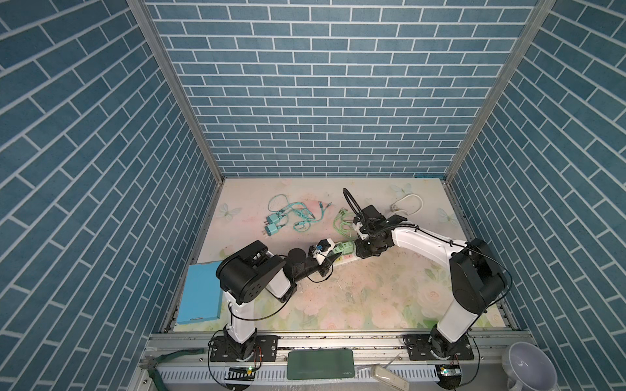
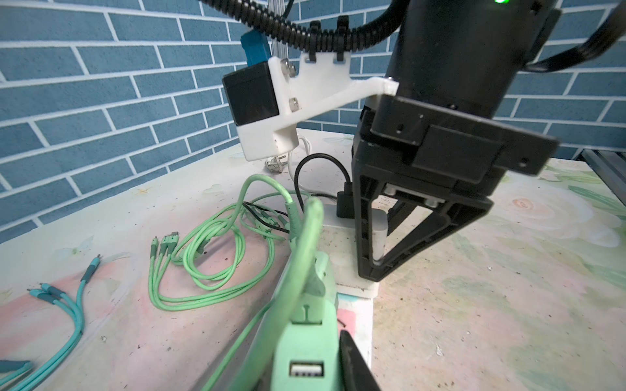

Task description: Insert the plug

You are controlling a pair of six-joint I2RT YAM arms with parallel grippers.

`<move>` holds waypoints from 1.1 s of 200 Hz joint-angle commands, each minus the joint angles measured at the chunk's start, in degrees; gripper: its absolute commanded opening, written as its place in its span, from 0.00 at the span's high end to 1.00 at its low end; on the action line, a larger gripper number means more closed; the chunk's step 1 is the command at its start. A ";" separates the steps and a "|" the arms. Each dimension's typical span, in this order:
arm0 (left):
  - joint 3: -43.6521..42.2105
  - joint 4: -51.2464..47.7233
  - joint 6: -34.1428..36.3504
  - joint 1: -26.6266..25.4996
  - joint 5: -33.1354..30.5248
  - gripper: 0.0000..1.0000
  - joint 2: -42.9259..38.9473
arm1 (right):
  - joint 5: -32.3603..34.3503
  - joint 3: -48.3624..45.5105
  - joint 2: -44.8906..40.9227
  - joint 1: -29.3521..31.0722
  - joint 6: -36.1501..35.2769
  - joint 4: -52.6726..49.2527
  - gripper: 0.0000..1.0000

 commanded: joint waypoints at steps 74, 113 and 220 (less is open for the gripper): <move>-1.46 -9.13 0.48 1.30 4.02 1.00 1.60 | -4.16 -2.85 2.70 1.54 0.05 -6.78 0.81; 0.17 -15.44 -0.26 2.23 7.89 1.00 0.56 | -3.84 -3.18 2.17 1.52 0.69 -6.78 0.81; -1.70 -13.91 0.68 4.22 11.94 1.00 2.70 | -3.79 -4.08 2.16 1.51 0.60 -5.99 0.81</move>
